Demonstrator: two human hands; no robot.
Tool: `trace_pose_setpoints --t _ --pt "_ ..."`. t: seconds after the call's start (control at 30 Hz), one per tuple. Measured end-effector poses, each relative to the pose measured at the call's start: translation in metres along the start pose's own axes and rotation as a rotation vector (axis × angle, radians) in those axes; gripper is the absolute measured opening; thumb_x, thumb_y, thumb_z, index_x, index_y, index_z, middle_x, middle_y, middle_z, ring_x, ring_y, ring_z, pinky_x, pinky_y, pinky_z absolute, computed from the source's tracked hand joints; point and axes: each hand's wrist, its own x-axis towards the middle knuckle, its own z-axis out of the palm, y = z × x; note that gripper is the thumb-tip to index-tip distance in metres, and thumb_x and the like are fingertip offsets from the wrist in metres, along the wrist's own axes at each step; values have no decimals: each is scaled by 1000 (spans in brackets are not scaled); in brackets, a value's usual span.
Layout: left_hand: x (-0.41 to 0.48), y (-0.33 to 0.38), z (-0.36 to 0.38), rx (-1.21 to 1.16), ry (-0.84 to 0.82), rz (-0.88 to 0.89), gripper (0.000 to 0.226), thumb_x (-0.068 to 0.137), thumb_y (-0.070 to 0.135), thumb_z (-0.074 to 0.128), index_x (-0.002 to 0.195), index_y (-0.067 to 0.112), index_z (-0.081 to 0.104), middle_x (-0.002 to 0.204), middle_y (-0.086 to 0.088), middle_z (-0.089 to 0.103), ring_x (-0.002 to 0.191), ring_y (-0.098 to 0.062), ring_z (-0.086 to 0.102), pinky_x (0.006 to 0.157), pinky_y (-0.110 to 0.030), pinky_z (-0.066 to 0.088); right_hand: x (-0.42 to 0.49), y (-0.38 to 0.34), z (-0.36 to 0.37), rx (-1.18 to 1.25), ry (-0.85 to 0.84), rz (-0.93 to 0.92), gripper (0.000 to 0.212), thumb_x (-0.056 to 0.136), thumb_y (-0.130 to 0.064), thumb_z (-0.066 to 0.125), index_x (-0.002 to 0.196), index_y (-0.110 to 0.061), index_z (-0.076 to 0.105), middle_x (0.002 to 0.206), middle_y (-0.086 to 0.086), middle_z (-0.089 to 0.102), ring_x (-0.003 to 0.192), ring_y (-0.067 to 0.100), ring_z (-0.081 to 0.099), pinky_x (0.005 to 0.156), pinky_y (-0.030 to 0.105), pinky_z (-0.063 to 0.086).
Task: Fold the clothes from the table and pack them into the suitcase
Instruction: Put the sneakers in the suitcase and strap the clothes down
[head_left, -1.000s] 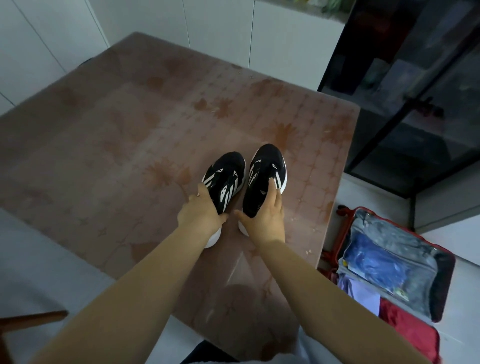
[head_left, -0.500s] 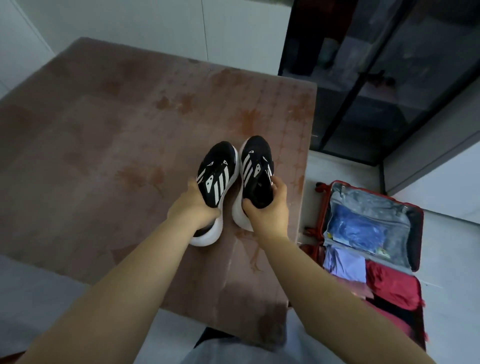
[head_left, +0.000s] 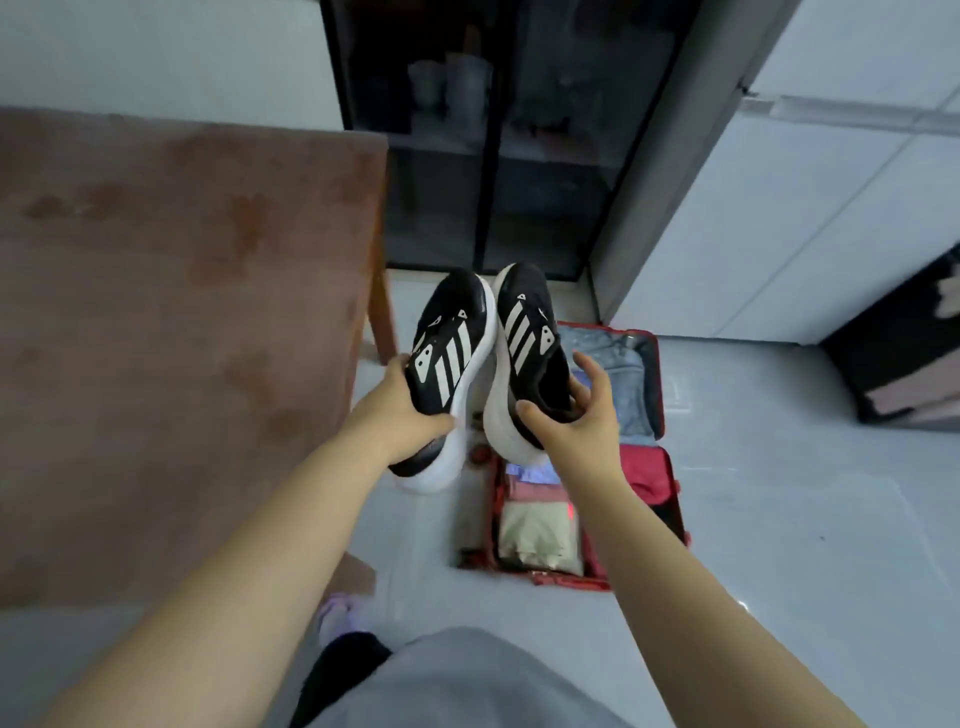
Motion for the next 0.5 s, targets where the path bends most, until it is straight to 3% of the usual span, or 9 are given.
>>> trace_pose_setpoints --t 0.2,0.3,0.5 --pt "-30 56 154 -64 -168 -15 80 75 25 75 139 20 28 130 -3 52 103 -20 48 84 -29 37 -14 46 -164 -72 25 130 75 76 -4 73 136 -30 35 110 -17 60 102 4 62 93 30 51" --pt "-33 63 196 -2 -209 -31 82 72 24 77 139 20 29 132 -2 51 113 -23 51 90 -31 40 -18 65 -220 -62 36 212 73 75 -2 74 134 -30 40 111 -10 63 98 4 64 84 20 54" --pt "-14 57 228 278 -268 -22 84 73 28 77 140 22 26 129 -4 54 112 -27 53 86 -31 40 -4 104 -284 0 50 382 77 71 -2 77 134 -29 42 116 5 63 103 21 64 91 42 52"
